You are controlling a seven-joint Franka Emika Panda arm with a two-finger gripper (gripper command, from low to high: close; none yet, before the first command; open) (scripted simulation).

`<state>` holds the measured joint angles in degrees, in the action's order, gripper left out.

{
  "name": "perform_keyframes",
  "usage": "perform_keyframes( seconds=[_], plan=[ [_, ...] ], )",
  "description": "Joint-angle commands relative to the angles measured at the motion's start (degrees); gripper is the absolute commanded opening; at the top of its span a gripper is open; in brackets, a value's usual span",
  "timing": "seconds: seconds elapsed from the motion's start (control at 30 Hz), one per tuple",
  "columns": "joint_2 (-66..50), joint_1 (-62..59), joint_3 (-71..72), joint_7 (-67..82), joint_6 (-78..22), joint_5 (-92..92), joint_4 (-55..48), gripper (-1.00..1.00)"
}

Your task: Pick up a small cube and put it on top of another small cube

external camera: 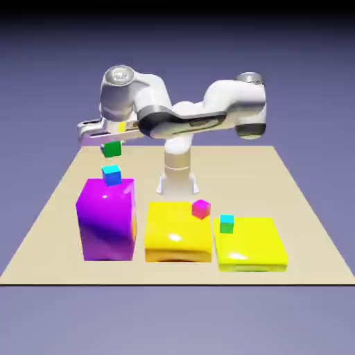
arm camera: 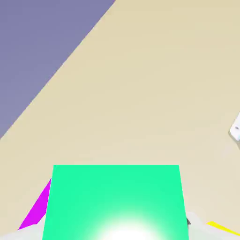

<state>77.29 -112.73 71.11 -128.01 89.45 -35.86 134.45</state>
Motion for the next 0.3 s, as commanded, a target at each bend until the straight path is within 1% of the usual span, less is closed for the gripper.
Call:
perform_keyframes(
  seconds=[0.0, 0.03, 0.07, 0.1, 0.23, 0.27],
  plan=[
    [0.5, 0.5, 1.3, 0.2, 1.6, -1.2, 2.1, -1.00],
    [0.6, 0.5, 1.6, 0.2, 2.0, -1.5, 2.5, -1.00],
    [0.6, 0.5, 1.6, 0.2, 2.0, -1.5, 2.5, 1.00],
    [0.6, 0.5, 1.6, 0.2, 2.0, -1.5, 2.5, 1.00],
    [-1.5, -1.3, -3.7, -0.5, -4.8, 3.4, -5.8, 1.00],
    [-1.6, -1.4, -4.0, -0.5, -5.1, 3.7, -6.2, 1.00]
  ],
)
